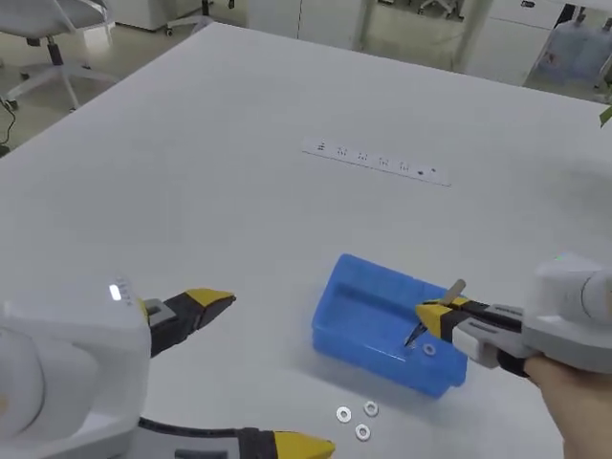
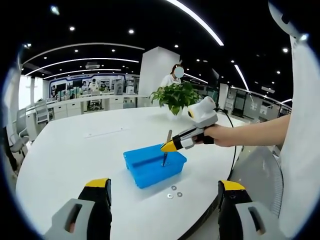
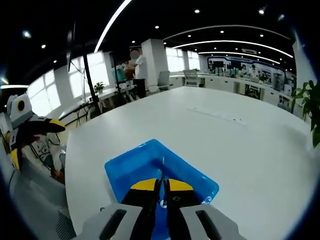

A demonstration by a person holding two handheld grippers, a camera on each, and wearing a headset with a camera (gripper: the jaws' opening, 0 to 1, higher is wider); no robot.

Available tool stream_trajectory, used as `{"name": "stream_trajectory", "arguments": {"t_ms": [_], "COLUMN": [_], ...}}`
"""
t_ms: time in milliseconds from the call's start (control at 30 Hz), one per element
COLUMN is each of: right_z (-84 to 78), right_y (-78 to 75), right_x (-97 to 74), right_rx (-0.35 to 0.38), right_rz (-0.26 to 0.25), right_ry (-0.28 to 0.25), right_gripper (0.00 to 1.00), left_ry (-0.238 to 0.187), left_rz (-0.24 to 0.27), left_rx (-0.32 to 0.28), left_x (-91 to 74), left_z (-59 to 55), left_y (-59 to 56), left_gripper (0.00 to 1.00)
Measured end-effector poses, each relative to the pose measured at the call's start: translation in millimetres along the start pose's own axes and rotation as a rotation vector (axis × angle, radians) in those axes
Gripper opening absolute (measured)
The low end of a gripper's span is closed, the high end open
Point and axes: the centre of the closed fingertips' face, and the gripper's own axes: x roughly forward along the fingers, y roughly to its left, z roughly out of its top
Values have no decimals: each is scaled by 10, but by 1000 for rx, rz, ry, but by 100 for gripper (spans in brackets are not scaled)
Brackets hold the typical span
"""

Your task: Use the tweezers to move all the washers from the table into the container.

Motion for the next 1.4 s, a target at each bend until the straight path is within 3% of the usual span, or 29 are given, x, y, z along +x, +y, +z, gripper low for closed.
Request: {"name": "stream_trajectory", "arguments": {"t_ms": [467, 733, 933, 1100, 1267, 1400], "right_z": [-49, 131, 321, 321, 154, -89], "right_y": [-27, 29, 296, 533, 736, 859], "right_x": [36, -129, -352, -455, -451, -366], "right_rx": [-22, -18, -16, -12, -10, 18], "right_rz": [3, 6, 59, 111, 165, 219], "right_ry": [1, -78, -162, -178, -139, -76], "right_gripper": [3, 3, 3, 2, 2, 3], "left_ry": [4, 6, 2, 2, 4, 5], "left_rz": [-3, -5, -7, -13, -19, -26], "left_rx": [7, 4, 3, 3, 3, 12], "left_x": [4, 1, 4, 10, 18, 27], "left_z": [2, -10, 1, -1, -4, 4], "left_y": [4, -4, -8, -24, -42, -59], "left_gripper": [90, 90, 89, 89, 89, 89]}}
